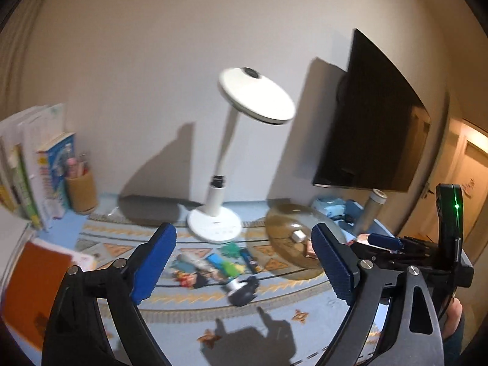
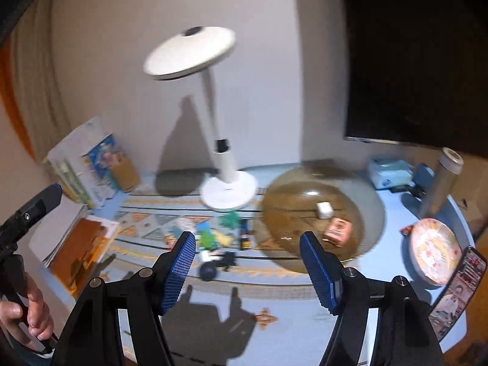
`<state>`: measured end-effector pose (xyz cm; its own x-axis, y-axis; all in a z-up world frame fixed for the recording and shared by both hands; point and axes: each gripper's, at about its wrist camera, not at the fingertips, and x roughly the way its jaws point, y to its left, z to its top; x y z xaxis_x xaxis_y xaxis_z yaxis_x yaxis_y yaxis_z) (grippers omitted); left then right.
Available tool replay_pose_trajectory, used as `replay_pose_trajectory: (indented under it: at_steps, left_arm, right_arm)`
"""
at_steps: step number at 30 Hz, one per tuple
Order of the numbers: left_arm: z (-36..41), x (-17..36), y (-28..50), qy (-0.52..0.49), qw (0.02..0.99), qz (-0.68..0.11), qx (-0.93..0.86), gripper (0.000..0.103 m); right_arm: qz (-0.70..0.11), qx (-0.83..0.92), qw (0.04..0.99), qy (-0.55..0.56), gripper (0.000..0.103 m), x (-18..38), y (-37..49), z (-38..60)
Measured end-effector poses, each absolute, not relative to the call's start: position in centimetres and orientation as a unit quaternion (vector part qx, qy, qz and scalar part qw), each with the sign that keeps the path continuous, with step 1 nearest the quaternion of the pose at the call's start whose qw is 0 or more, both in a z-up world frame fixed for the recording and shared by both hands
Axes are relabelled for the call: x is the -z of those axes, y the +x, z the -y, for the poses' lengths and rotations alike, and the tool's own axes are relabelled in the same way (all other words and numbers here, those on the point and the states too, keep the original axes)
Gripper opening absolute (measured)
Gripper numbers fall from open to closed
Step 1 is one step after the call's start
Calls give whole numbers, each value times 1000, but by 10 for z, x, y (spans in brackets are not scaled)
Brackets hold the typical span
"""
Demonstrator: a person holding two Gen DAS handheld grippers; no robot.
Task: Organize rigid objects
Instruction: 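Move both grippers back from the bowl to the pile of toys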
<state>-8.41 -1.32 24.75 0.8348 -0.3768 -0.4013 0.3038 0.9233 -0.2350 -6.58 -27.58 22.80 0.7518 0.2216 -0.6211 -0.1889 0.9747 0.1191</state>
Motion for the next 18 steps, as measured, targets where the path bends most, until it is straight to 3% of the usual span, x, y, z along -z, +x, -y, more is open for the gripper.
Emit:
replay_pose_trajectory:
  at_steps: [4, 8, 12, 18]
  left_arm:
    - [-15, -220, -78, -89, 954, -249, 140, 90]
    - [-33, -158, -40, -96, 935, -321, 112, 90]
    - [-28, -86, 12, -86, 898, -416, 113, 90]
    - [3, -20, 68, -45, 869, -479, 120, 90]
  right_arm:
    - [-353, -134, 926, 14, 69, -208, -63, 245]
    - [-388, -153, 909, 17, 69, -166, -46, 224]
    - [-442, -162, 881, 54, 69, -104, -16, 224]
    - [-519, -176, 830, 101, 67, -24, 23, 213]
